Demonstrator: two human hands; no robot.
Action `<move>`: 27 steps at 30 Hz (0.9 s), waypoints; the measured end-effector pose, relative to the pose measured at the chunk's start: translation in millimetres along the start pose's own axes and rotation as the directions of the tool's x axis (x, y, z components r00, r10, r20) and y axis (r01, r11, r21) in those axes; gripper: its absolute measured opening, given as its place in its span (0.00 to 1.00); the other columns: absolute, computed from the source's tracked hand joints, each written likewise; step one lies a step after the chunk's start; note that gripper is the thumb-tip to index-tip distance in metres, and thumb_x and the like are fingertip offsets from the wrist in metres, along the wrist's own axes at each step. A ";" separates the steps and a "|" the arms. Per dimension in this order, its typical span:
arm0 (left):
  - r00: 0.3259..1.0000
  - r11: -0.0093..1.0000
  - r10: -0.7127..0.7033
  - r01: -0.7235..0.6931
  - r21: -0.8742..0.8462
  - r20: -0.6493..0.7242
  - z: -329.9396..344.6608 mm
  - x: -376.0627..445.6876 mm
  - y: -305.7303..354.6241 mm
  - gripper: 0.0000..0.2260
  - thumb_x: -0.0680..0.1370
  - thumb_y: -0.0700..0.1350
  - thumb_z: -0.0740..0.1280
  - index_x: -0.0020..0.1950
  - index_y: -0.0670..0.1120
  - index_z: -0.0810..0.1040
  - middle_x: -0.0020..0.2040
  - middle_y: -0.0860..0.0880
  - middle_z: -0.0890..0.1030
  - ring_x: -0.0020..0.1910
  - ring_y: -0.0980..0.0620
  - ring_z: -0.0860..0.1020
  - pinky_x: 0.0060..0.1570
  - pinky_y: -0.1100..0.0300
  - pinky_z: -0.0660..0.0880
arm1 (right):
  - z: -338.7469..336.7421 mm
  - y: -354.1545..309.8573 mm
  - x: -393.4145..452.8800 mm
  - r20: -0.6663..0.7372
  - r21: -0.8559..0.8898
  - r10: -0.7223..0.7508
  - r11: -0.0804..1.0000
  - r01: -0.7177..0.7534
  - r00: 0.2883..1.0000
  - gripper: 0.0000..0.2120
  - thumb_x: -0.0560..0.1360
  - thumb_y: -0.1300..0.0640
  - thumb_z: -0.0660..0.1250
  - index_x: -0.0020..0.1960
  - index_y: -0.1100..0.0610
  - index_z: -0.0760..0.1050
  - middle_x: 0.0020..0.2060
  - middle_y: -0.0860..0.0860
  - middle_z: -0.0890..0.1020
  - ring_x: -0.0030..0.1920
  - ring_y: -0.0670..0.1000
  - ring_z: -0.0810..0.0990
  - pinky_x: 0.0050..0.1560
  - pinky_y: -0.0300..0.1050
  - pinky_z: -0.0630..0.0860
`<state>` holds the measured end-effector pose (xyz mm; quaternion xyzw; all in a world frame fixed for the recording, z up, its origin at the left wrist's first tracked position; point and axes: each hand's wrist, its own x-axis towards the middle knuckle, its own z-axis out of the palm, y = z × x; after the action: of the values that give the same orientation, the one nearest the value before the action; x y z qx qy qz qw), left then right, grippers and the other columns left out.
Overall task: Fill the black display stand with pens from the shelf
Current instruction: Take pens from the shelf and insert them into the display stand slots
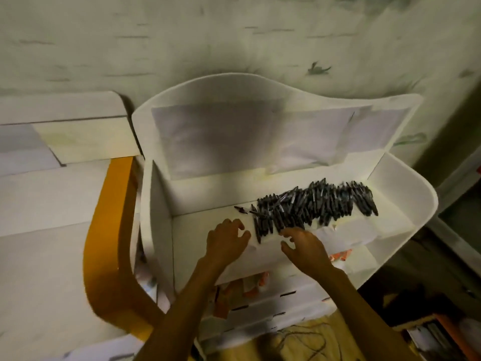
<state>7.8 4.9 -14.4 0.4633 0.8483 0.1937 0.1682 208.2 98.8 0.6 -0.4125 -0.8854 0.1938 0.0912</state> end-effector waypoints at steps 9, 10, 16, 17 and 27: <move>0.959 0.954 -0.278 0.269 -0.129 -0.055 27.6 52.7 23.4 0.18 0.80 0.62 0.60 0.48 0.48 0.79 0.49 0.49 0.82 0.40 0.53 0.75 0.37 0.60 0.69 | -8.6 47.6 66.4 0.059 0.017 -0.122 0.992 0.122 0.991 0.10 0.78 0.53 0.66 0.59 0.51 0.79 0.51 0.50 0.81 0.50 0.53 0.80 0.45 0.42 0.73; 0.952 0.946 -0.300 0.290 -0.143 -0.059 30.5 58.6 27.0 0.20 0.80 0.63 0.59 0.45 0.48 0.78 0.48 0.49 0.82 0.39 0.53 0.75 0.36 0.60 0.68 | -10.3 52.9 72.1 0.067 0.024 -0.128 0.992 0.127 0.989 0.11 0.78 0.53 0.66 0.59 0.51 0.79 0.51 0.50 0.81 0.50 0.54 0.80 0.47 0.45 0.76; 0.913 0.913 -0.408 0.407 -0.011 -0.027 40.0 97.1 52.5 0.29 0.79 0.68 0.55 0.47 0.45 0.82 0.46 0.48 0.81 0.42 0.48 0.78 0.39 0.59 0.71 | -14.4 73.1 99.5 0.086 0.076 -0.201 0.978 0.195 0.976 0.10 0.79 0.57 0.65 0.59 0.55 0.78 0.53 0.53 0.81 0.52 0.55 0.79 0.52 0.48 0.77; 0.907 0.907 -0.420 0.420 -0.009 -0.029 41.5 102.4 53.6 0.27 0.79 0.67 0.57 0.47 0.44 0.81 0.47 0.47 0.82 0.43 0.48 0.79 0.41 0.59 0.73 | -14.7 74.4 102.6 0.078 0.092 -0.213 0.974 0.205 0.974 0.10 0.79 0.57 0.65 0.59 0.56 0.78 0.53 0.53 0.81 0.52 0.55 0.79 0.52 0.48 0.76; 0.818 0.757 -0.562 0.449 -0.476 -0.123 41.4 104.6 45.0 0.17 0.85 0.50 0.52 0.64 0.39 0.70 0.48 0.42 0.80 0.41 0.45 0.79 0.35 0.57 0.74 | -12.0 89.8 118.7 0.025 0.115 -0.292 0.951 0.287 0.956 0.11 0.80 0.57 0.63 0.60 0.56 0.78 0.54 0.53 0.81 0.54 0.54 0.78 0.55 0.48 0.76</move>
<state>5.7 123.4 -39.6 0.1370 0.8931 0.3792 0.1993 198.2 245.4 -25.9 -0.2684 -0.9260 0.2356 0.1227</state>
